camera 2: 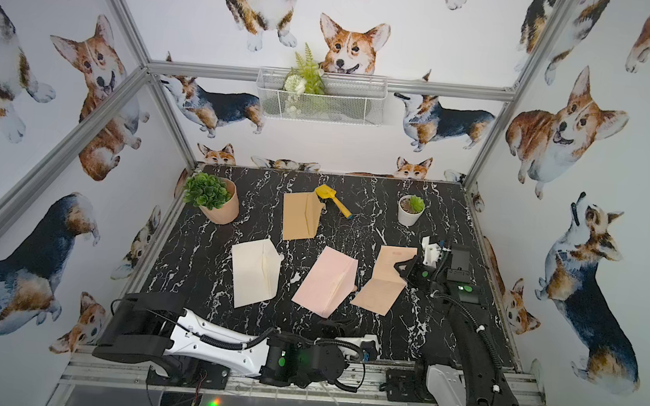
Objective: Take the letter paper out of the envelope
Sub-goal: Place the letter paper at the center of the board.
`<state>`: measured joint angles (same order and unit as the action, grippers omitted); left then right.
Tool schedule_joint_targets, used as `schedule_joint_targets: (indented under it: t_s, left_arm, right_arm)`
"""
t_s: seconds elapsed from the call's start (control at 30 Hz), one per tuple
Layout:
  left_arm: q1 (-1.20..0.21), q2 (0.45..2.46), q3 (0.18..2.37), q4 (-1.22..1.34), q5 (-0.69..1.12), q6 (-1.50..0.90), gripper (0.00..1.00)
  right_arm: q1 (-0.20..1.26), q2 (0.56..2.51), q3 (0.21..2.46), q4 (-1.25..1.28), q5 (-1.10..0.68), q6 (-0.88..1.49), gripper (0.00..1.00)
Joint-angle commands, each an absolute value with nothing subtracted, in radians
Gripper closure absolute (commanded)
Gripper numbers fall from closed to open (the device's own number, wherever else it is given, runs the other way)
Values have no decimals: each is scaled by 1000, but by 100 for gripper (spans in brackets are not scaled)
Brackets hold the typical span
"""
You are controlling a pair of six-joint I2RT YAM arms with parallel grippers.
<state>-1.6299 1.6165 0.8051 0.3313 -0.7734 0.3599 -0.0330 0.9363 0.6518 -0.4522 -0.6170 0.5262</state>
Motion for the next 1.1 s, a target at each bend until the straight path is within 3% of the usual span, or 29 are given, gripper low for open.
schedule_joint_targets:
  t_s: [0.0,0.13,0.27,0.47,0.67,0.8,0.9,1.07]
  left_arm:
    - [-1626,1586,782,404,-845,366,67]
    - [-1566,1484,769,324,-811,289,60]
    - [-1360,1349,761,142,-642,84,57]
    - [-1110,1120,637,188,-403,-14,54]
    - [-1010,1074,612,162,-314,-28,54]
    - [-997,1097,547,276,-279,-30,54]
    - [-997,1122,508,344,-281,-8,54]
    - [-993,1170,460,441,-273,18,54]
  right_arm:
    - [-35,972,644,-361,-526,487,100]
    - [-53,1104,687,-297,-581,505,100]
    - [-53,1199,710,-172,-582,518,100]
    - [-52,1238,622,152,-447,568,100]
    - [-49,1448,617,435,-477,640,100]
    - [-27,1634,657,588,-517,693,100]
    - [5,1715,705,562,-453,652,100]
    - [72,1809,866,307,-338,537,100]
